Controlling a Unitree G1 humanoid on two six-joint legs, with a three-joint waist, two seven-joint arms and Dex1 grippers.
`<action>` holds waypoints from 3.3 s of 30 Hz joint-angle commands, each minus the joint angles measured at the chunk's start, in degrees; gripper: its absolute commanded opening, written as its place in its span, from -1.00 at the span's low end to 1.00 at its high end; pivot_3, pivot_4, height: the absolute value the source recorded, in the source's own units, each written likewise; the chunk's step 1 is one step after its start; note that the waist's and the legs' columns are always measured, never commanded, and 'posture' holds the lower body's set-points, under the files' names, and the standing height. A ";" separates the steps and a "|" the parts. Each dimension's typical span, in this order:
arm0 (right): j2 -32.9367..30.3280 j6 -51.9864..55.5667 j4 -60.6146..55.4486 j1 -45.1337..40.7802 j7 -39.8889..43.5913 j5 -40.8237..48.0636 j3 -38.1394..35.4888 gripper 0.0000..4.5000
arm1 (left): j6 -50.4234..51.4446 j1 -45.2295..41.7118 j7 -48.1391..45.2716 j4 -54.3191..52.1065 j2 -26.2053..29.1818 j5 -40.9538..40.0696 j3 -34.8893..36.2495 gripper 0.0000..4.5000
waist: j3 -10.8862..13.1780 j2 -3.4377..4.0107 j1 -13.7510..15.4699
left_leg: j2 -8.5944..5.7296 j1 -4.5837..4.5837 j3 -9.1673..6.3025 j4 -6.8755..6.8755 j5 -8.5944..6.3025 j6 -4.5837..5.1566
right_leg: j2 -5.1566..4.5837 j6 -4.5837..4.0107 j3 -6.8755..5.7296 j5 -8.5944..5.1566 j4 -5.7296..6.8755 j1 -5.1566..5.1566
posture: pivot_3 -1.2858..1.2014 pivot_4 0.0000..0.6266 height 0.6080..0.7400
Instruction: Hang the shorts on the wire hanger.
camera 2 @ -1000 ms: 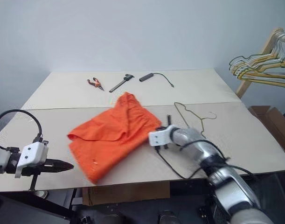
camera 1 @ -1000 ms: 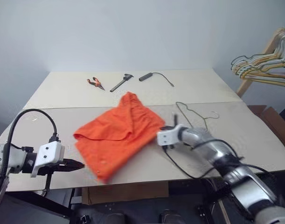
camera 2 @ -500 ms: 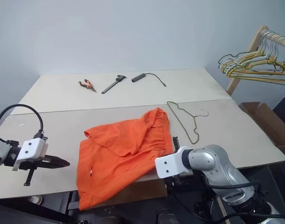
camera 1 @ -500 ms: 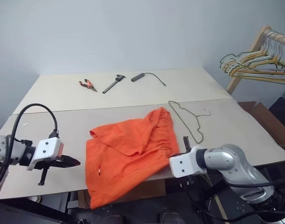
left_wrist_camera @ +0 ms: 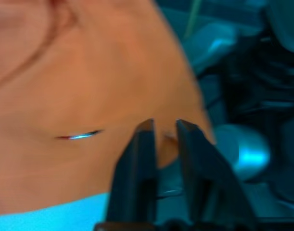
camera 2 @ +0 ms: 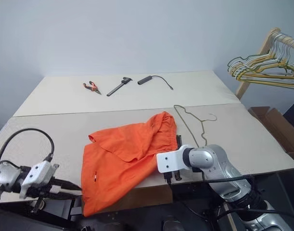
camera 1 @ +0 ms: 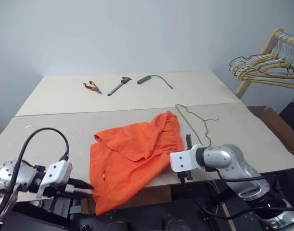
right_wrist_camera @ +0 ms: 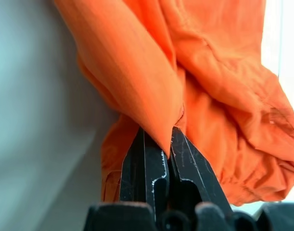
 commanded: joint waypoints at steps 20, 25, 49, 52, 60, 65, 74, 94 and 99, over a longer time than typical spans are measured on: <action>3.26 -1.99 1.33 -1.59 -3.62 0.15 -0.95 -1.00 | -35.64 4.27 15.52 -1.42 -6.77 23.38 -6.89 0.74 | -0.02 -0.03 1.00 | -0.01 0.00 0.02 0.00 0.00 0.00 | -0.02 -0.05 0.00 0.03 -0.02 0.01 | 0.09 -1.00 1.00; 3.57 -2.10 1.74 -2.10 -4.06 0.36 -1.01 -1.00 | -37.96 2.00 22.22 0.55 -8.26 28.59 -8.49 0.74 | -0.03 -0.05 1.20 | -0.02 0.00 0.01 0.01 0.00 0.00 | -0.02 -0.03 -0.01 0.03 -0.02 0.04 | 0.10 -1.00 1.00; 0.70 -1.88 0.33 -2.15 -1.43 2.61 -1.89 -1.00 | -21.68 -1.11 22.50 -1.55 -1.23 10.24 -5.60 -0.98 | -0.02 -0.05 1.03 | 0.01 0.00 0.02 0.00 0.00 0.00 | -0.02 -0.02 -0.03 0.04 0.00 0.02 | 0.10 -1.00 1.00; -1.07 -1.82 -1.31 -1.87 1.28 4.82 -2.10 -1.00 | -17.46 -2.50 20.78 -1.03 0.79 6.70 -2.71 -0.98 | -0.01 -0.03 1.08 | 0.02 0.00 -0.01 0.00 0.00 0.00 | -0.01 0.00 -0.07 0.02 0.00 0.02 | 0.10 -1.00 1.00; -1.06 -4.44 3.91 -7.97 5.36 8.43 -1.03 -1.00 | -17.36 -15.86 24.27 6.06 -2.19 16.06 -6.62 -0.98 | 0.01 -0.01 1.08 | -0.04 0.02 0.00 0.03 0.01 -0.01 | -0.02 -0.01 -0.07 0.04 -0.01 0.08 | 0.10 -1.00 1.00; 5.16 -8.55 26.15 -28.00 -2.76 3.15 -0.66 -1.00 | -20.82 -37.58 39.87 18.32 -13.02 29.12 -10.45 -0.98 | 0.01 -0.02 1.35 | -0.05 0.11 -0.01 0.08 0.06 -0.04 | 0.05 -0.01 -0.07 0.16 -0.02 0.23 | 0.08 -1.00 1.00; 18.89 -17.09 57.26 -57.46 -55.22 -2.92 -11.48 -1.00 | -25.17 -62.32 82.76 29.52 -16.98 43.95 -0.22 -0.98 | -0.10 0.00 -0.54 | -0.10 -1.20 -0.28 -0.45 0.66 -1.20 | -0.12 -0.09 -0.31 0.50 0.14 -1.27 | 0.09 -1.00 1.00; 2.03 -26.26 21.27 -15.03 -11.27 0.53 3.56 -1.00 | -15.61 -4.62 25.85 -1.20 6.62 8.89 4.10 -0.98 | 0.07 0.13 -1.18 | 0.07 -0.06 0.11 0.07 -0.14 -0.07 | -0.49 -0.20 -1.51 0.40 -0.05 -0.09 | 0.10 -1.00 1.00; -1.53 -24.53 15.97 -12.58 -3.85 3.01 2.91 -1.00 | -9.78 2.92 18.46 -8.01 9.82 6.89 4.24 -0.98 | 0.05 0.12 -0.52 | 0.21 0.29 0.21 0.06 -0.08 -0.10 | -0.36 -0.32 -1.43 0.31 -0.03 0.14 | 0.09 -1.00 1.00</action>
